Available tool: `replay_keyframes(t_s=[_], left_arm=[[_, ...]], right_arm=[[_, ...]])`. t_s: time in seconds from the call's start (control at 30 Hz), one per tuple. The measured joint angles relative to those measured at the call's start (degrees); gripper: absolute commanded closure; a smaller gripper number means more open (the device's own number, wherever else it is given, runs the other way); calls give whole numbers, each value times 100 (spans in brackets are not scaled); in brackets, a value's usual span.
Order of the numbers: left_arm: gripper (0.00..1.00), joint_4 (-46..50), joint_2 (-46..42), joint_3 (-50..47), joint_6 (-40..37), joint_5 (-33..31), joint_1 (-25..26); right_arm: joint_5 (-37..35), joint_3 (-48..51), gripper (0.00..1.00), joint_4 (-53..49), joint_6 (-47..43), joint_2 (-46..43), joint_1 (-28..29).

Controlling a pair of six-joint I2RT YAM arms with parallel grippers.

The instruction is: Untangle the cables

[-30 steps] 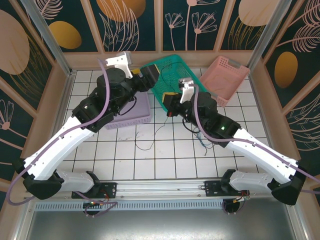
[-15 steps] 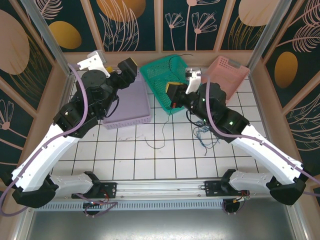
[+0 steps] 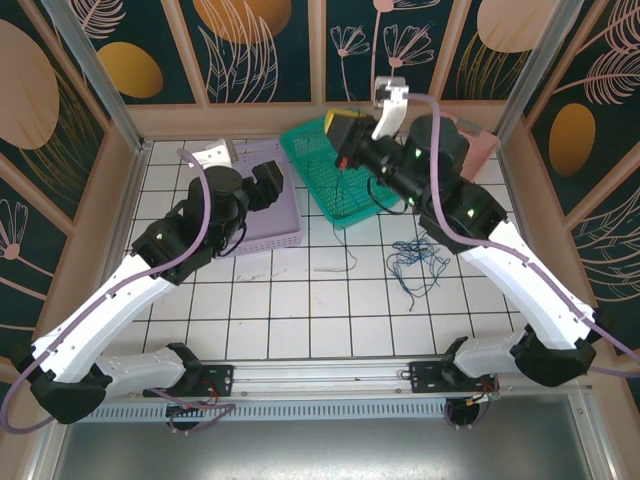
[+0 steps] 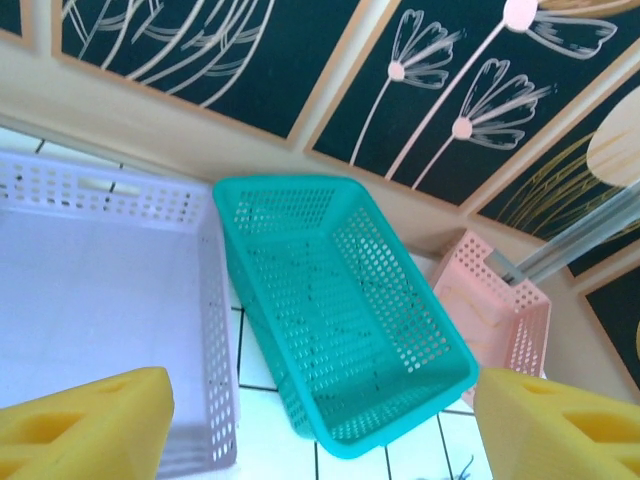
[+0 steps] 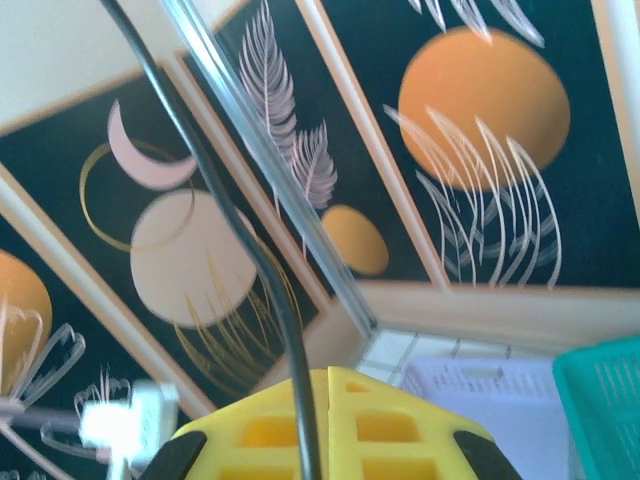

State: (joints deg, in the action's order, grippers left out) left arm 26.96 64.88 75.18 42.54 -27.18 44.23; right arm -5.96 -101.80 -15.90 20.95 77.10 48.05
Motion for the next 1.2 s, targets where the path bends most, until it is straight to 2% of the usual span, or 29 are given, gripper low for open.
replay_keyframes(t_s=[0.23, 0.43, 0.53, 0.7, 1.0, 1.2], left_arm=[[24, -166, -387, -898, 46, 247, 0], [26, -328, -474, -1279, 258, 621, -9], [27, -387, -474, -1338, 332, 793, -9], [27, -431, -485, -1338, 409, 920, -9], [27, -442, -514, -1338, 481, 942, -9], [28, -444, -514, -1338, 522, 986, -9]], right_arm=[[151, -1834, 100, -186, -236, 1108, -732], [463, -3720, 100, -278, -306, 2415, -1482], [636, -4345, 100, -278, -284, 2970, -1906], [914, -4111, 100, -251, -195, 3289, -2457], [1609, -1814, 100, -83, 195, 3445, -2739], [2094, -1976, 100, -363, 400, 4706, -2940]])
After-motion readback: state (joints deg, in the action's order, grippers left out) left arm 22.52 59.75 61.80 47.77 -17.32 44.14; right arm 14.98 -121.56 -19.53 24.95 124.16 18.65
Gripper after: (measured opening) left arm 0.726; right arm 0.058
